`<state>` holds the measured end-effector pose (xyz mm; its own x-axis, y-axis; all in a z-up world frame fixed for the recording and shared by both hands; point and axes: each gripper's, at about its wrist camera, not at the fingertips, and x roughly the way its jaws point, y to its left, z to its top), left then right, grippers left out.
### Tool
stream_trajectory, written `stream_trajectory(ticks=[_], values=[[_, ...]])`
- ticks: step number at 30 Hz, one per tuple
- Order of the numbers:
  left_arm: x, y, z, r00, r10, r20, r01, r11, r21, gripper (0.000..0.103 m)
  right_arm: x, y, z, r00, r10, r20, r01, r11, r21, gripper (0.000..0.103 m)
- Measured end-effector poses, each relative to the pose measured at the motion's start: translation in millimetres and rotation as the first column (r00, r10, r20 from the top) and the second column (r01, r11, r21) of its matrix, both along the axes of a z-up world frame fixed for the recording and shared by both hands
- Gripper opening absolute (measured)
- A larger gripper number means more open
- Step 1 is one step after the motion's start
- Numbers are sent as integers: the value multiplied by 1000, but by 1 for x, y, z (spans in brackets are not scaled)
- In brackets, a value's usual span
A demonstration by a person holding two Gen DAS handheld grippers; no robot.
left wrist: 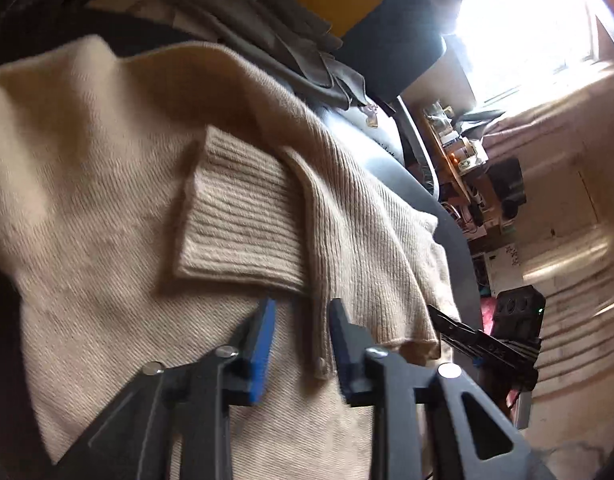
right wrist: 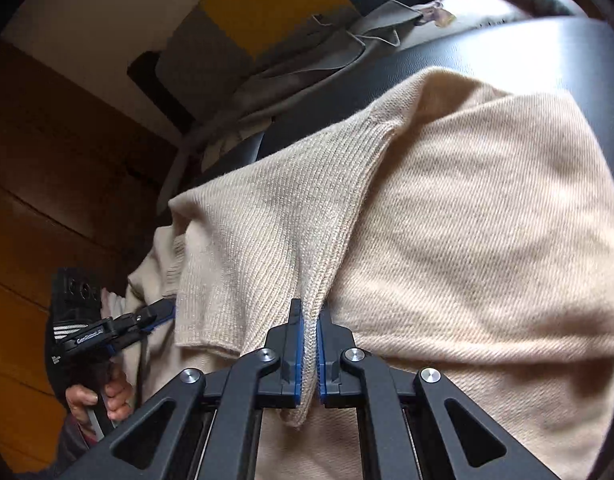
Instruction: Fold clothes
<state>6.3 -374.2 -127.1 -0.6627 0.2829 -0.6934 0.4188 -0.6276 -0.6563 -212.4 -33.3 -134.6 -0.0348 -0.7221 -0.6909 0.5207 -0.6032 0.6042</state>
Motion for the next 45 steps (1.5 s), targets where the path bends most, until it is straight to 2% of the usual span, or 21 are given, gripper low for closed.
stream_trajectory(ticks=[2, 4, 6, 7, 8, 12, 14, 16, 18, 19, 20, 22, 25, 27, 29, 30, 32, 35, 38, 41, 45], values=[[-6, 10, 2, 1000, -21, -3, 21, 999, -25, 42, 0, 0, 0, 999, -13, -51, 16, 999, 43, 6], [-14, 22, 6, 998, -70, -1, 70, 994, -88, 46, 3, -2, 2, 996, -3, -92, 10, 997, 77, 6], [-19, 31, 10, 995, -100, 22, 102, 983, -156, 36, 7, -4, 6, 993, 14, -121, -2, 995, 100, 6], [-19, 33, 11, 994, -104, 35, 108, 979, -174, 17, 9, -4, 8, 990, 22, -137, -7, 994, 112, 7], [-18, 34, 13, 993, -108, 49, 115, 975, -192, 6, 11, -4, 11, 987, 26, -157, -5, 992, 128, 9], [-2, 26, 14, 994, -77, 73, 92, 969, -231, 6, 29, -6, 35, 941, 33, -336, 27, 984, 174, 18], [4, 22, 12, 995, -55, 84, 74, 966, -249, 6, 41, -12, 43, 920, 71, -386, -7, 986, 165, 21], [11, 22, 12, 996, -16, 91, 44, 950, -309, 6, 52, -24, 44, 892, 142, -429, -57, 977, 205, 23], [15, 27, 17, 998, -13, 55, 29, 949, -314, 14, 63, -36, 32, 873, 215, -439, -96, 956, 277, 23], [14, 32, 21, 999, -35, 23, 41, 951, -306, 26, 67, -39, 26, 867, 238, -439, -106, 946, 306, 23], [14, 37, 24, 998, -58, -9, 52, 953, -299, 31, 68, -39, 22, 865, 241, -441, -103, 944, 315, 24], [0, 50, 20, 996, -78, 40, 87, 938, -336, 35, 67, -34, 20, 872, 218, -438, -93, 953, 290, 28], [-15, 65, 15, 993, -87, 81, 113, 908, -402, 35, 67, -31, 18, 882, 191, -430, -82, 962, 259, 36], [-17, 68, 15, 990, -96, 106, 134, 888, -440, 35, 72, -37, 17, 874, 195, -444, -87, 964, 252, 43], [-16, 70, 16, 985, -99, 145, 156, 869, -470, 23, 78, -46, 14, 863, 206, -461, -95, 963, 252, 51], [-15, 70, 17, 982, -103, 156, 166, 863, -477, 20, 81, -48, 14, 857, 222, -466, -110, 961, 255, 60], [-9, 64, 16, 980, -112, 163, 177, 865, -469, 10, 88, -55, 12, 836, 264, -482, -140, 950, 279, 82], [1, 55, 17, 981, -100, 168, 167, 873, -459, 8, 104, -73, 7, 781, 349, -518, -166, 916, 366, 98], [14, 50, 16, 990, -58, 131, 110, 896, -430, 13, 109, -77, 3, 769, 373, -519, -181, 906, 383, 103], [36, 44, 13, 999, 18, 45, -3, 949, -317, 25, 108, -74, 3, 776, 361, -516, -184, 913, 363, 103], [99, 36, 12, 988, 153, -15, -153, 966, -211, 31, 109, -72, 3, 779, 354, -517, -182, 917, 354, 103]])
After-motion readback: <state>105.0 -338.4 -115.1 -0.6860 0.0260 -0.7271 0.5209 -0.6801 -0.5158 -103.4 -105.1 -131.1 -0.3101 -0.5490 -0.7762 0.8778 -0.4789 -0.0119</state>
